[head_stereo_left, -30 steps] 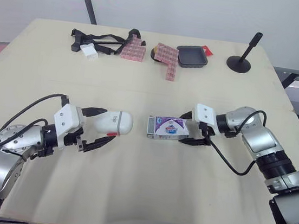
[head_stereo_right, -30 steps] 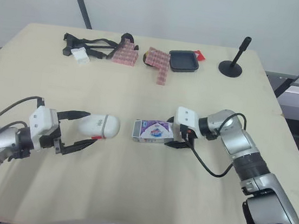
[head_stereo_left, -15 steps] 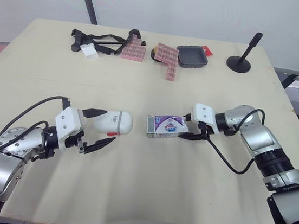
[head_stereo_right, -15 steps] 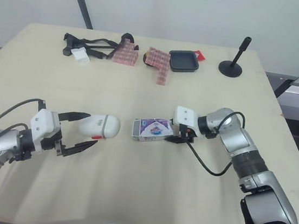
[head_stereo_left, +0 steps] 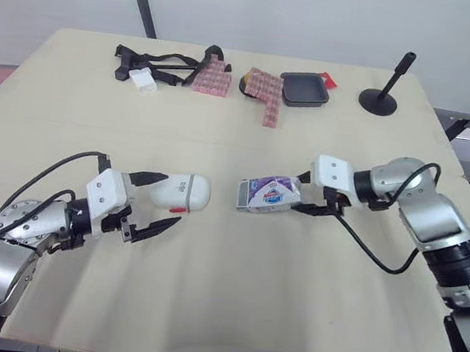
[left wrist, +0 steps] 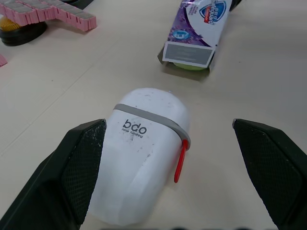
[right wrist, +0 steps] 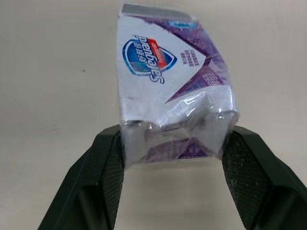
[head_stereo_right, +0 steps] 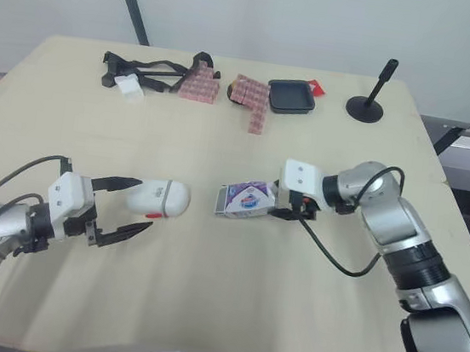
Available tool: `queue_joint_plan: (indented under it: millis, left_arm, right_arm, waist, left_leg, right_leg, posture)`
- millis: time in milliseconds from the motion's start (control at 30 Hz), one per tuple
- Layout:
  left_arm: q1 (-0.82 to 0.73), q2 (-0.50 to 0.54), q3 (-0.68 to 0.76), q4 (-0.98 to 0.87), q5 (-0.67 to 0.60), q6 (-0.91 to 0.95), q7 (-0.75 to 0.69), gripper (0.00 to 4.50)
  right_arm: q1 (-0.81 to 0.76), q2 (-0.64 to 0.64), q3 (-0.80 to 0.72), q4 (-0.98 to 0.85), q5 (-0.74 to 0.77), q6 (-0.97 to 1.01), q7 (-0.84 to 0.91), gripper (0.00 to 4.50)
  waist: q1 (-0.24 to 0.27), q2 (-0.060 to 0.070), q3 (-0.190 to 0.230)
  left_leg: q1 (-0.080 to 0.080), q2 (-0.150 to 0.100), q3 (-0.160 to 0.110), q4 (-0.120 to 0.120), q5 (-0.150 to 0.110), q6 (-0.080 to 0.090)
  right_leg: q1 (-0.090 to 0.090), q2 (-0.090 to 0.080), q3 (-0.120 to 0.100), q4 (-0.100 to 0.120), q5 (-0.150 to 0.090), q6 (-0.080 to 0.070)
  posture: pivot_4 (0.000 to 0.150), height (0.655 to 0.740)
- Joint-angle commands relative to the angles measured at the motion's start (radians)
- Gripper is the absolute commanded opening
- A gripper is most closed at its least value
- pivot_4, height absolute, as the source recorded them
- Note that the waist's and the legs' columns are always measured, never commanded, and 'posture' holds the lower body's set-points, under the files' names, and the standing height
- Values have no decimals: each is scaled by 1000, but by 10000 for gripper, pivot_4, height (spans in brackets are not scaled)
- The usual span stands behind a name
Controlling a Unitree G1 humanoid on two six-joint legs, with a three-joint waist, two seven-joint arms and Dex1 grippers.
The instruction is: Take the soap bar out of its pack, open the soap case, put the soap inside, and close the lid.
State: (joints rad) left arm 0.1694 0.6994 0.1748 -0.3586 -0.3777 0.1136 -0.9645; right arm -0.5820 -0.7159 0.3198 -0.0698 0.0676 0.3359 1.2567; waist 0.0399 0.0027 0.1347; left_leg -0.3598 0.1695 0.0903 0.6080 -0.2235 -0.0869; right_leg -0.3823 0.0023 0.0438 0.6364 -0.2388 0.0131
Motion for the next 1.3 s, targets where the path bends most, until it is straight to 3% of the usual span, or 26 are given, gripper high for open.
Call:
queue_joint_plan:
  millis: [33, 167, 700, 1300]
  left_arm:
    - [-4, 14, 13, 1, 2, -21, -5, 45000]
    - [-12, 11, 0, 6, 7, -22, -7, 45000]
    - [-43, 10, -19, 41, 22, -36, -23, 45000]
    - [-86, 21, -40, 92, 29, -48, -63, 45000]
  right_arm:
    - [-17, -24, -34, -86, 21, 51, -4, 29800]
    - [-14, -56, -30, -127, 0, 86, -10, 29800]
    - [118, -203, -198, -308, 182, 165, 21, 29800]
    - [307, -289, -381, -279, 209, 155, -76, 29800]
  waist:
    - [0, 0, 0]
    - [3, 0, 0]
    - [14, 0, 0]
    - [13, 0, 0]
  left_leg:
    - [0, 0, 0, 0, 0, 0]
    - [0, 0, 0, 0, 0, 0]
    - [0, 0, 1, 0, 0, 0]
    - [1, 0, 1, 0, 0, 0]
  right_leg:
    - [0, 0, 0, 0, 0, 0]
    - [0, 0, 0, 0, 0, 0]
    - [0, 0, 1, -1, 0, 0]
    - [0, 0, 1, 0, 0, 0]
  posture:
    - [1500, 7400]
    - [1500, 7400]
    - [1500, 7400]
    - [1500, 7400]
